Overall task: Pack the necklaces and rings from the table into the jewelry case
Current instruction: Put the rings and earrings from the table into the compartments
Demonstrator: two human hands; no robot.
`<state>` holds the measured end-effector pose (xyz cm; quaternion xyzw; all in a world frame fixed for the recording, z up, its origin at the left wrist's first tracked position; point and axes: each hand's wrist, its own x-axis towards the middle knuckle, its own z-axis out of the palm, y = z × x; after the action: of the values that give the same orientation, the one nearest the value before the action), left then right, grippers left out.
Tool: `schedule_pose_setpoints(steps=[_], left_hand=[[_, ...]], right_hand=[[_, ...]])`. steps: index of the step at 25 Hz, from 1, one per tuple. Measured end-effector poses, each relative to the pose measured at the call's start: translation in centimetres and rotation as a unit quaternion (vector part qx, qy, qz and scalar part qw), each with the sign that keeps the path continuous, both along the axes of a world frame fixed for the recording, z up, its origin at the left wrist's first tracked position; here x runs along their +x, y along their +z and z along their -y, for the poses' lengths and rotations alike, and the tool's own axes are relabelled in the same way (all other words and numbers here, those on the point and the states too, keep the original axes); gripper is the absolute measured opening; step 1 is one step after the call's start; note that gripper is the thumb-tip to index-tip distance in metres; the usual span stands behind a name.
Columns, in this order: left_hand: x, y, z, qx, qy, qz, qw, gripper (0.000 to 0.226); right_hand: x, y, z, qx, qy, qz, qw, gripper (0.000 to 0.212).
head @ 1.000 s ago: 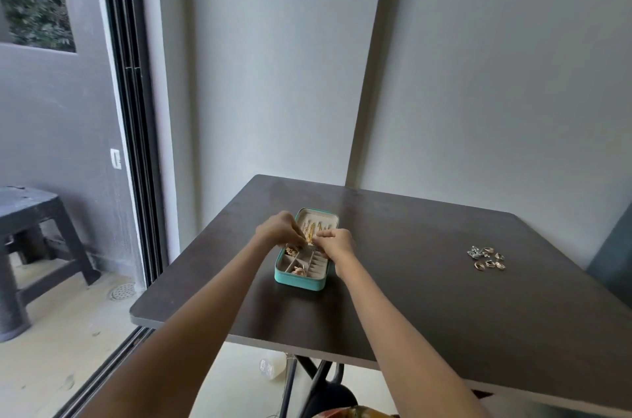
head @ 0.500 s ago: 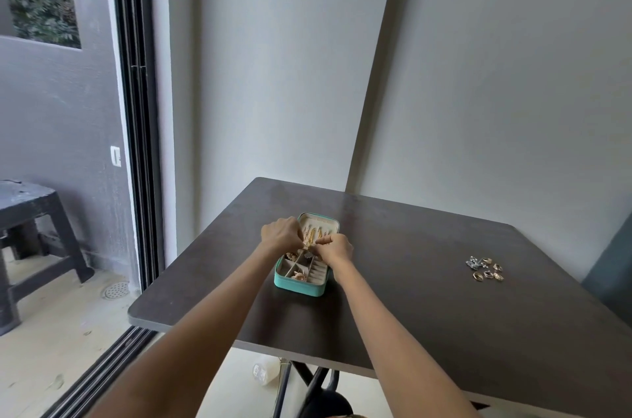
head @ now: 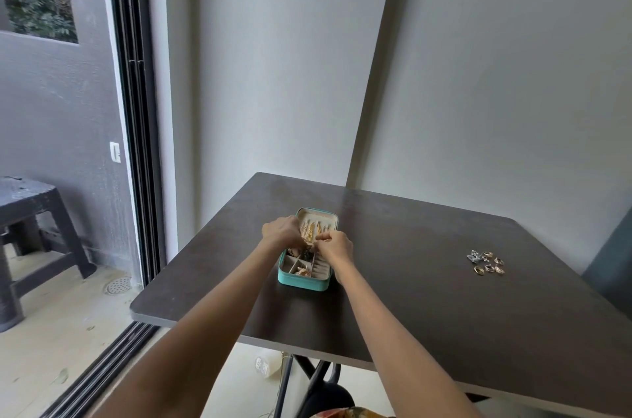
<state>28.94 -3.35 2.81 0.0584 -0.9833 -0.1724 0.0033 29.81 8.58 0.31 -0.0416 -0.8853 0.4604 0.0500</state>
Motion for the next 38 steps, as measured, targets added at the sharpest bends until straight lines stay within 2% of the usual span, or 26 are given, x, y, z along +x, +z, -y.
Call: schedule_pose_setpoints(steps=[5,11,15,20,24,28,31,35,38], left_hand=[[-0.2,0.0,-0.1,-0.003,0.012,0.007,1.0,0.046],[0.0,0.5,0.2,-0.003,-0.004,0.008,1.0,0.026],[-0.1,0.7,0.2,0.0,-0.036,0.025,0.999,0.025],[0.0,1.1,-0.1,-0.036,-0.05,0.002,0.998,0.028],[-0.1,1.1,-0.7,-0.041,-0.046,-0.033,0.998,0.031],[-0.2,0.9,-1.2,-0.08,-0.056,0.002,0.995,0.034],[-0.3,1.1,-1.6,-0.089,-0.063,-0.013,0.994,0.027],[-0.3,2.2,-4.0,-0.03,-0.077,-0.059,0.995,0.021],[-0.9,2.3,-7.8,0.102,-0.102,-0.092,0.985,0.027]], right_hand=[[0.1,-0.3,0.1,-0.01,0.012,0.002,1.0,0.025],[0.4,-0.8,-0.1,-0.106,-0.005,0.003,0.994,0.026],[0.4,-0.3,0.0,-0.072,0.016,0.002,0.997,0.025],[0.0,-0.1,0.0,-0.026,0.026,0.005,0.999,0.025],[0.1,-0.2,-0.8,-0.065,0.014,-0.003,0.998,0.025],[-0.5,-0.6,-1.4,-0.117,0.004,-0.02,0.993,0.024],[-1.0,-0.7,-1.7,-0.125,0.018,-0.025,0.992,0.021],[-1.2,-0.3,-3.4,-0.14,0.01,-0.048,0.989,0.021],[-1.4,-0.2,-6.5,-0.132,-0.001,-0.066,0.989,0.008]])
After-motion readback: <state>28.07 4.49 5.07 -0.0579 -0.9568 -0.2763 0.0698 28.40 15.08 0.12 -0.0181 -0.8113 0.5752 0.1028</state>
